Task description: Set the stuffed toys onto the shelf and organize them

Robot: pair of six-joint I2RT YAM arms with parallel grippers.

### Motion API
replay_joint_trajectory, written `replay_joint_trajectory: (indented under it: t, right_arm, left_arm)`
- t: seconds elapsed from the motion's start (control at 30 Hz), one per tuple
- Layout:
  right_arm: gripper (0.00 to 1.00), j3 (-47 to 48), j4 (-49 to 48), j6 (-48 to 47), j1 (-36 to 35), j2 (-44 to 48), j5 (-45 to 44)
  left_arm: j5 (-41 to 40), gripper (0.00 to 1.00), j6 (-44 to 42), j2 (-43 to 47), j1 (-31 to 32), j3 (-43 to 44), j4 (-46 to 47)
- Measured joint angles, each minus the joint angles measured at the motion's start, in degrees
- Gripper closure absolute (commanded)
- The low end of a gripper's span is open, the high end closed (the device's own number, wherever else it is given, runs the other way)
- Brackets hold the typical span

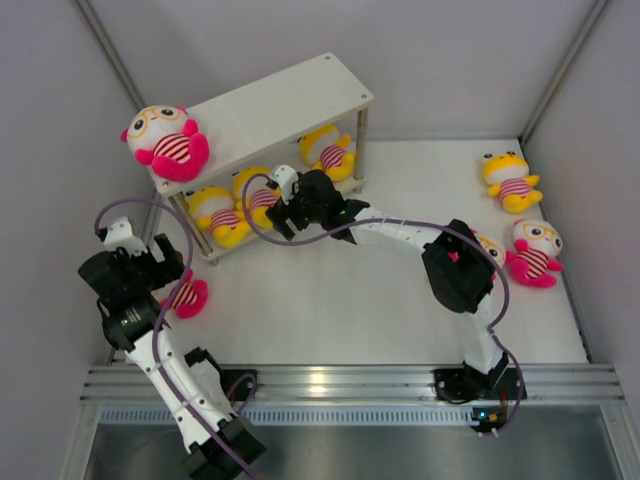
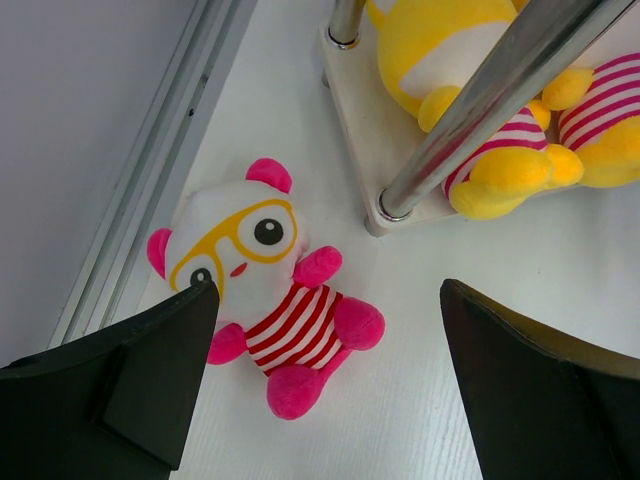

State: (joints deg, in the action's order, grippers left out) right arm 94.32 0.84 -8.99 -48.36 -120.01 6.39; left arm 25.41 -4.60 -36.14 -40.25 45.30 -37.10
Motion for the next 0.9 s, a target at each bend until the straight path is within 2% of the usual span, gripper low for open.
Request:
replay_joint_trajectory:
  t: [0.2, 0.3, 0.4, 0.47, 0.6, 0.7, 0.8, 0.9]
  right_arm:
    - [0.10, -9.05, 0.02, -0.11, 0.31, 13.68, -3.30]
    - [0.06, -18.08, -3.21, 1.73, 2.10, 24.74, -6.64]
    - [0.08, -27.47, -5.95, 7.69, 9.79, 35.43, -8.74]
    - [0.08, -30.08, -7.21, 11.89, 20.06, 38.12, -10.78]
    - [0.11, -29.77, -9.03, 20.22, 41.59, 32.57, -14.67]
    - [0.10, -25.55, -7.72, 25.33, 54.42, 22.45, -15.23]
    - [0.10, -17.79, -3.61, 27.87, 62.29, 12.55, -16.24]
    - [0.10, -7.98, 1.88, 28.63, 66.45, 4.57, -16.04]
  left_arm:
    - [0.85, 0.01, -0.20, 0.02, -0.11, 0.00, -0.15]
    - [1.05, 0.01, -0.35, 0.04, -0.11, 0.00, -0.24]
    - [1.20, 0.01, -0.50, 0.02, -0.02, 0.00, -0.24]
    - [1.20, 0.01, -0.48, 0.00, 0.17, 0.00, -0.24]
    - [1.07, 0.01, -0.42, 0.11, 0.28, 0.00, -0.26]
    - [0.35, 0.01, -0.37, 1.07, 0.28, 0.00, -0.26]
    - [-0.61, 0.01, -1.64, 1.88, 0.28, 0.00, -0.24]
    - [-2.89, 0.01, -4.09, 2.12, 0.33, 0.00, -0.26]
